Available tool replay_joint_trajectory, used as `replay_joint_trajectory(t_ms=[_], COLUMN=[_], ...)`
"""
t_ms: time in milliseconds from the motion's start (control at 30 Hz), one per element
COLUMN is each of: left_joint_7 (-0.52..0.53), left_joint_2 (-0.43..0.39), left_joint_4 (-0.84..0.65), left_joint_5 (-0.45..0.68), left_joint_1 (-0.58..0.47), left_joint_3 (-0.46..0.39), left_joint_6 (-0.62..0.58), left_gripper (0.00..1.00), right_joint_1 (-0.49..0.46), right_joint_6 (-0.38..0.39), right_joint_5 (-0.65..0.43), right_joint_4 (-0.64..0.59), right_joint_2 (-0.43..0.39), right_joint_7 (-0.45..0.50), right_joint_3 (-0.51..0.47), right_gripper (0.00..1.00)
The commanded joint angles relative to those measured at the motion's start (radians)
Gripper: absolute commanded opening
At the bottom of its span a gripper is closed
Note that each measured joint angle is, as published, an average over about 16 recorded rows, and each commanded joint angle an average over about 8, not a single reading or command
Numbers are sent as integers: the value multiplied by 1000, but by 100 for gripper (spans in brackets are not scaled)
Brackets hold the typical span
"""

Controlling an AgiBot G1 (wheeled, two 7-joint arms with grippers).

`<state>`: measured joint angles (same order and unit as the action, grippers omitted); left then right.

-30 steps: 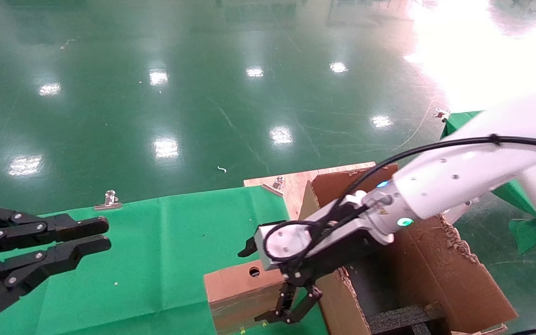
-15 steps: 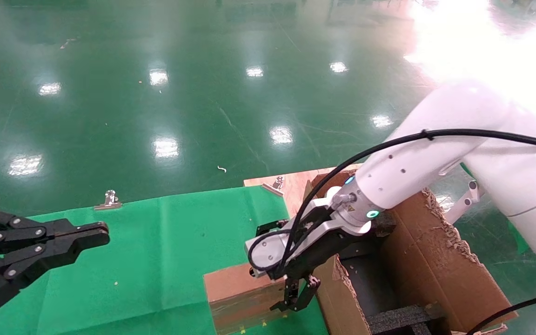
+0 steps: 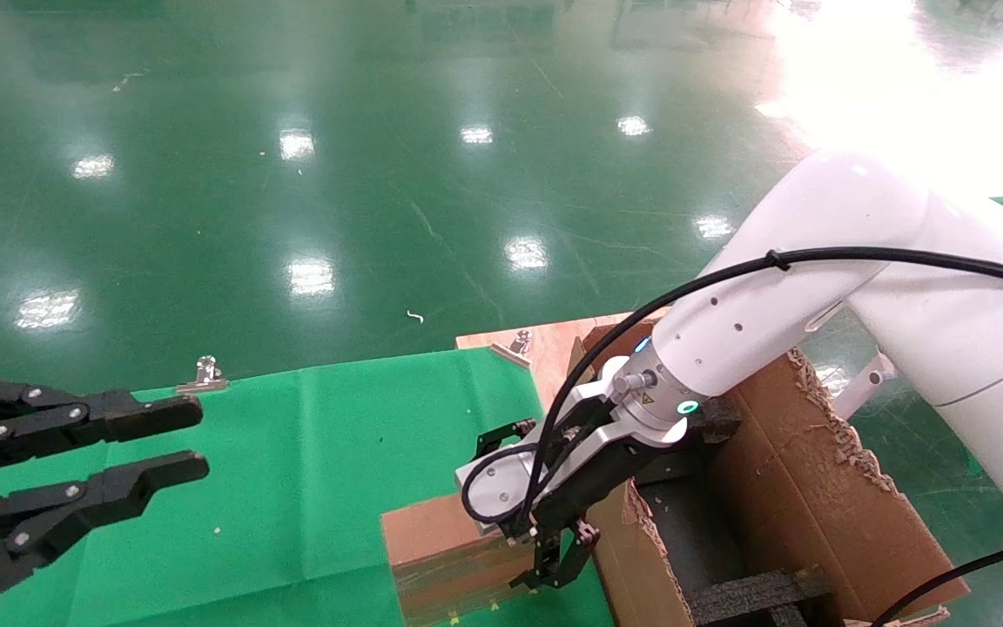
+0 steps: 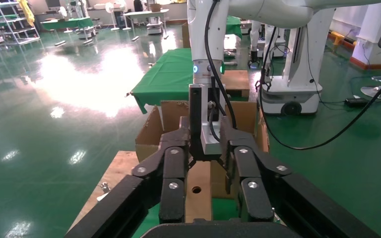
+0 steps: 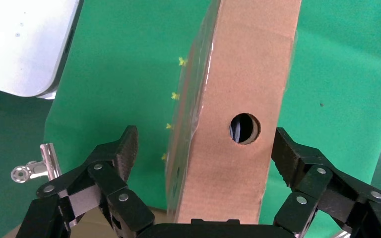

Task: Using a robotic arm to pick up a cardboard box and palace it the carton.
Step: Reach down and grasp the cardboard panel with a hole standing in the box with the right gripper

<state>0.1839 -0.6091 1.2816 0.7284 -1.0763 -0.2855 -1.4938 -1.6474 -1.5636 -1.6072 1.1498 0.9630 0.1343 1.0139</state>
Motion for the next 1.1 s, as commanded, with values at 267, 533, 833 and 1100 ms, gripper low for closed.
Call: replay_joint_trajectory(t_ms=[267,533,833,1100], left_joint_7=[0,0,0,0], left_joint_2=[0,0,0,0], left_joint_4=[0,0,0,0], left_joint_5=[0,0,0,0], left_joint_1=[0,0,0,0], left_joint_3=[0,0,0,0], left_joint_6=[0,0,0,0], left_gripper=[100,100,100,100], right_joint_1=[3,4,5,4], right_joint_6=[0,1,1,1], right_joint_5=[5,7,9,11], right_joint_4=[2,3,4,3], right_joint_2=[-4,-6,-7,-8], right_joint_7=[0,1,2,3], right_joint_3=[-8,-11,-13,-13], right_gripper=[0,0,0,0])
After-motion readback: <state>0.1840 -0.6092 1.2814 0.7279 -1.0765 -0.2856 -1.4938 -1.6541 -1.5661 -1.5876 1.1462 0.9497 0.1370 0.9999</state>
